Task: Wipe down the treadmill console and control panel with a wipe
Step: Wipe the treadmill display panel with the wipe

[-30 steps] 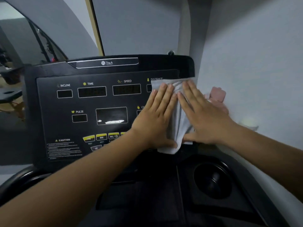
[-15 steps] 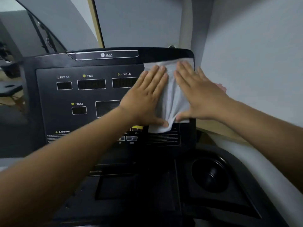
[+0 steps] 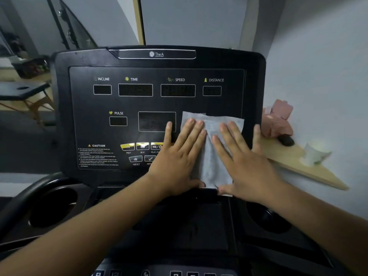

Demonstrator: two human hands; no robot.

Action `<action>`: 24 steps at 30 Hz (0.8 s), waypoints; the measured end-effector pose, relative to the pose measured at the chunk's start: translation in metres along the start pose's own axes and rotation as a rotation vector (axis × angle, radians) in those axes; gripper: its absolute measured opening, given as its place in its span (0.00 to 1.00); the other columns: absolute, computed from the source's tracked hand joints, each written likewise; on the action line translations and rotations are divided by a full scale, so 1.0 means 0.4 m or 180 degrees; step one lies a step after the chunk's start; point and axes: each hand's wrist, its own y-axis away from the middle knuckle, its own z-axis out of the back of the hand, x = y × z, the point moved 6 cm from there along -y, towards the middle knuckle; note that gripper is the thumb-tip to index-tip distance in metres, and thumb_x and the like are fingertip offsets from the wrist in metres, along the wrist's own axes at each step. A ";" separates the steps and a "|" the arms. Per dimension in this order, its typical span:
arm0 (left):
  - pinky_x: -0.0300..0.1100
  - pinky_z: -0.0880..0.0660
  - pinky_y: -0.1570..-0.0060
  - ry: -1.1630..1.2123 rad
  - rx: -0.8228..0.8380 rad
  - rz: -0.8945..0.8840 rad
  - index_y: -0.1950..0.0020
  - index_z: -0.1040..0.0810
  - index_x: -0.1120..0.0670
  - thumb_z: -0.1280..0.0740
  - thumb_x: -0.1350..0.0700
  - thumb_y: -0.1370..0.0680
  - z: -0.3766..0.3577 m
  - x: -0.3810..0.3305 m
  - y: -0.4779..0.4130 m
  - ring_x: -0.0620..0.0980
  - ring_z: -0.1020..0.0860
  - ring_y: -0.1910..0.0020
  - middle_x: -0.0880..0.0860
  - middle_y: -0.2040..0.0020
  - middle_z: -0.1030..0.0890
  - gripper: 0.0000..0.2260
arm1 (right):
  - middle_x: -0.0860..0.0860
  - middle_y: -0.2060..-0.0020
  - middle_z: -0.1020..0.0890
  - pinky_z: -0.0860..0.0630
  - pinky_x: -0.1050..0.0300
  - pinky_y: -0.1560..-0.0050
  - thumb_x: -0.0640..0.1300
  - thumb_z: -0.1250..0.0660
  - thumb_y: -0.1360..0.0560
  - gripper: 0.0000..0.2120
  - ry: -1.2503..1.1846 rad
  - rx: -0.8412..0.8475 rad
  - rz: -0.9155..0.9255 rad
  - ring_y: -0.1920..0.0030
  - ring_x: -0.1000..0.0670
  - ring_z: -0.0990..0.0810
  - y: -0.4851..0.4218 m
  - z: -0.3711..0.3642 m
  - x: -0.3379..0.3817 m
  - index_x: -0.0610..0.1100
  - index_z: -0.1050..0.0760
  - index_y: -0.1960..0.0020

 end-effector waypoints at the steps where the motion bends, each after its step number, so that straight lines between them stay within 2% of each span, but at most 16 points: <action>1: 0.71 0.60 0.29 0.0003 0.0019 0.0011 0.21 0.63 0.61 0.46 0.21 0.32 0.002 0.002 -0.002 0.60 0.65 0.22 0.60 0.20 0.63 0.58 | 0.36 0.22 0.56 0.56 0.21 0.32 0.76 0.31 0.41 0.65 0.0039 0.0057 -0.0001 0.22 0.36 0.59 0.000 0.003 0.003 0.39 0.54 0.21; 5: 0.73 0.59 0.30 -0.0162 -0.0047 -0.0087 0.21 0.65 0.61 0.45 0.19 0.36 0.019 0.029 -0.027 0.60 0.67 0.22 0.60 0.21 0.66 0.62 | 0.38 0.22 0.59 0.57 0.21 0.32 0.78 0.33 0.43 0.68 0.0133 0.0207 -0.0046 0.22 0.37 0.63 -0.035 0.034 -0.011 0.41 0.59 0.21; 9: 0.73 0.58 0.30 -0.0351 -0.0210 0.0070 0.22 0.67 0.60 0.47 0.17 0.38 0.091 0.146 -0.106 0.58 0.67 0.22 0.58 0.20 0.66 0.64 | 0.42 0.24 0.70 0.58 0.22 0.32 0.80 0.37 0.42 0.67 -0.0023 0.0059 -0.0149 0.25 0.43 0.73 -0.164 0.137 -0.091 0.44 0.68 0.22; 12: 0.72 0.58 0.30 -0.0460 -0.0277 0.0164 0.22 0.68 0.59 0.51 0.15 0.40 0.176 0.246 -0.186 0.57 0.67 0.22 0.58 0.20 0.66 0.64 | 0.43 0.24 0.71 0.59 0.22 0.31 0.81 0.38 0.43 0.68 -0.0023 -0.0079 -0.0248 0.25 0.44 0.74 -0.267 0.223 -0.141 0.45 0.70 0.23; 16: 0.72 0.58 0.29 -0.0489 -0.0256 0.0259 0.21 0.66 0.60 0.48 0.16 0.40 0.207 0.275 -0.202 0.58 0.65 0.21 0.59 0.20 0.64 0.65 | 0.43 0.24 0.69 0.59 0.23 0.31 0.79 0.35 0.42 0.68 -0.0028 -0.0098 -0.0317 0.25 0.42 0.72 -0.308 0.255 -0.138 0.45 0.69 0.22; 19: 0.72 0.57 0.30 -0.0447 -0.0168 0.0212 0.21 0.66 0.61 0.48 0.17 0.38 0.119 0.230 -0.102 0.60 0.66 0.22 0.61 0.21 0.65 0.63 | 0.41 0.24 0.68 0.58 0.22 0.31 0.79 0.37 0.41 0.66 0.0067 -0.0106 -0.0138 0.25 0.40 0.71 -0.241 0.187 -0.059 0.44 0.67 0.22; 24: 0.73 0.56 0.30 -0.0139 -0.0041 0.0034 0.20 0.58 0.61 0.48 0.20 0.32 -0.026 0.151 0.108 0.59 0.62 0.21 0.60 0.20 0.60 0.56 | 0.38 0.21 0.57 0.54 0.21 0.32 0.76 0.37 0.36 0.58 -0.0098 -0.0110 0.0295 0.22 0.37 0.62 -0.107 0.056 0.124 0.44 0.54 0.20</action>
